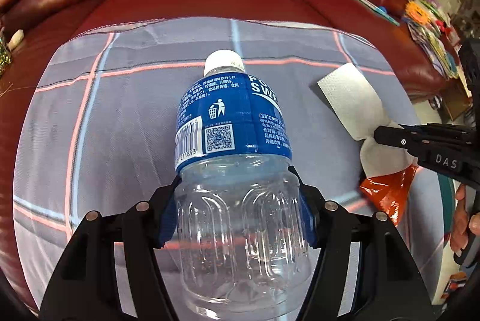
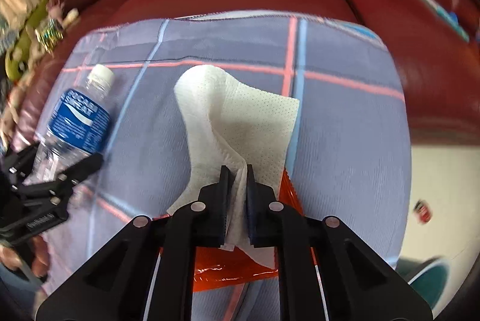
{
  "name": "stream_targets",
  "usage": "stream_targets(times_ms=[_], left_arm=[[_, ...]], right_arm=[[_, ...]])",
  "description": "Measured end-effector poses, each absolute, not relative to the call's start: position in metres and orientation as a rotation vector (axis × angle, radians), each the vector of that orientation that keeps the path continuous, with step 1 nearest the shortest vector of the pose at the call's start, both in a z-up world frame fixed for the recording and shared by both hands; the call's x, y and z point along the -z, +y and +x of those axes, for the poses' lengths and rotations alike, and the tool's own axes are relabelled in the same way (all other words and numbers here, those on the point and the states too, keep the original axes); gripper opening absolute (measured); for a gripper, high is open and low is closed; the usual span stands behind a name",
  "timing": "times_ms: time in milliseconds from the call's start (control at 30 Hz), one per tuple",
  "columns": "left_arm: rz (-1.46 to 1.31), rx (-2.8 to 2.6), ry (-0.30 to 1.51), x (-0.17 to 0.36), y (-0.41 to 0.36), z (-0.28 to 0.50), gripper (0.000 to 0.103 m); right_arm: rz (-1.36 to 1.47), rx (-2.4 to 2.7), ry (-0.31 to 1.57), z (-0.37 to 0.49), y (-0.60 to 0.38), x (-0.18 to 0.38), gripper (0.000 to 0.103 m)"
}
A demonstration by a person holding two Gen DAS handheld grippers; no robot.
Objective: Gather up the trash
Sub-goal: 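Pinch the white tissue with the right gripper and lift it, then carry the bottle and tissue over the teal bin and open both grippers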
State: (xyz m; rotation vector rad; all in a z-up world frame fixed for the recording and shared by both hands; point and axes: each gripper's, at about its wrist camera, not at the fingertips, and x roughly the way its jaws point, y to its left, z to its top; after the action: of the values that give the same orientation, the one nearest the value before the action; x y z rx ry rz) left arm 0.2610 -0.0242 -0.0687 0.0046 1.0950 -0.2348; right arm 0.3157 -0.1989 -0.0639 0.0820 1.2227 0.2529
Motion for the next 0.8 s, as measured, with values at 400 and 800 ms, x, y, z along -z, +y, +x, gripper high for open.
stream_targets(times_ms=[400, 800], left_arm=[[0.025, 0.293, 1.03, 0.037, -0.054, 0.205, 0.061], [0.001, 0.301, 0.966, -0.005, -0.051, 0.141, 0.061]], right_arm=[[0.097, -0.214, 1.195, 0.249, -0.204, 0.036, 0.009], [0.124, -0.234, 1.104, 0.189, -0.215, -0.016, 0.009]])
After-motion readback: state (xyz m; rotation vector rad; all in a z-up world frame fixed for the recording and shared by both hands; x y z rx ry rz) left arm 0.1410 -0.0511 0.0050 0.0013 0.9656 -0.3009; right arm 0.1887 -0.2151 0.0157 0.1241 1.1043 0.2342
